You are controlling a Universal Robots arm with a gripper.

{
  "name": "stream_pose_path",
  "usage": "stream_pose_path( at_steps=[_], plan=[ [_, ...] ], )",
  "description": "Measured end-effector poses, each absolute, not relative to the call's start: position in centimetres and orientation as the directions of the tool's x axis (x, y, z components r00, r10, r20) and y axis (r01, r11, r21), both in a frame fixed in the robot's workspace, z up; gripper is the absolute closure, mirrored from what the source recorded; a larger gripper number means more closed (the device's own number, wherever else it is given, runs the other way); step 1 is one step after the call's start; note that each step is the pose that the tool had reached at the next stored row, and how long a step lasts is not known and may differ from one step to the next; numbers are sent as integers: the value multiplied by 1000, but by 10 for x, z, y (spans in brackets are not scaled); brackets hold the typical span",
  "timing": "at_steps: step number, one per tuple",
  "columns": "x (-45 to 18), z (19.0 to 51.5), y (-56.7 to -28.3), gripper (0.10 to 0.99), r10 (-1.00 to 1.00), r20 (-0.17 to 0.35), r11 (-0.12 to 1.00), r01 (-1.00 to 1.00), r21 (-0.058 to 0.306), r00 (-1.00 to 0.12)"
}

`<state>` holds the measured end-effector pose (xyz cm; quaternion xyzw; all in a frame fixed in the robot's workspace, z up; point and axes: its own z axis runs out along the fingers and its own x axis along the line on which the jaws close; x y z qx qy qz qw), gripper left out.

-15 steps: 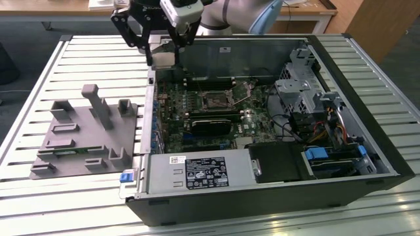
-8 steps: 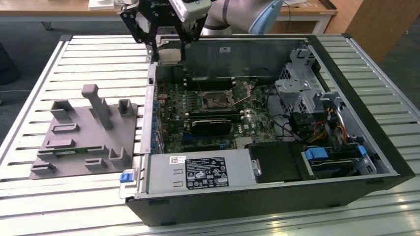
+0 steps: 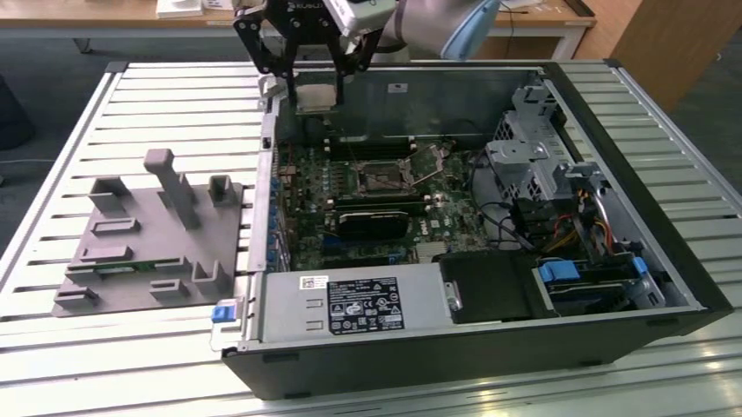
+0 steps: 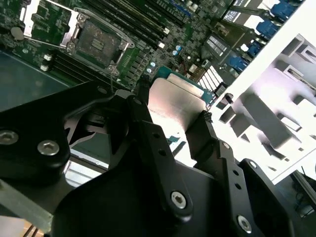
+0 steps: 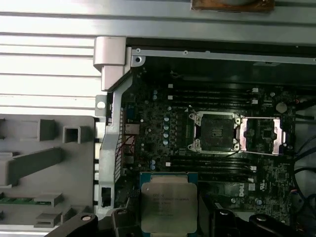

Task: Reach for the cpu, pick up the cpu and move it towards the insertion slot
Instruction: 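Pick up the cpu and move it towards the insertion slot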

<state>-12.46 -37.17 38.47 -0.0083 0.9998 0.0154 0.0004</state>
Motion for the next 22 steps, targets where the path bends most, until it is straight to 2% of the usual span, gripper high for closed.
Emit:
stream_pose_path(
  at_steps=[22],
  plan=[
    [-81,383,-363,541,1,-9,1000,0,31,-1000]
  ],
)
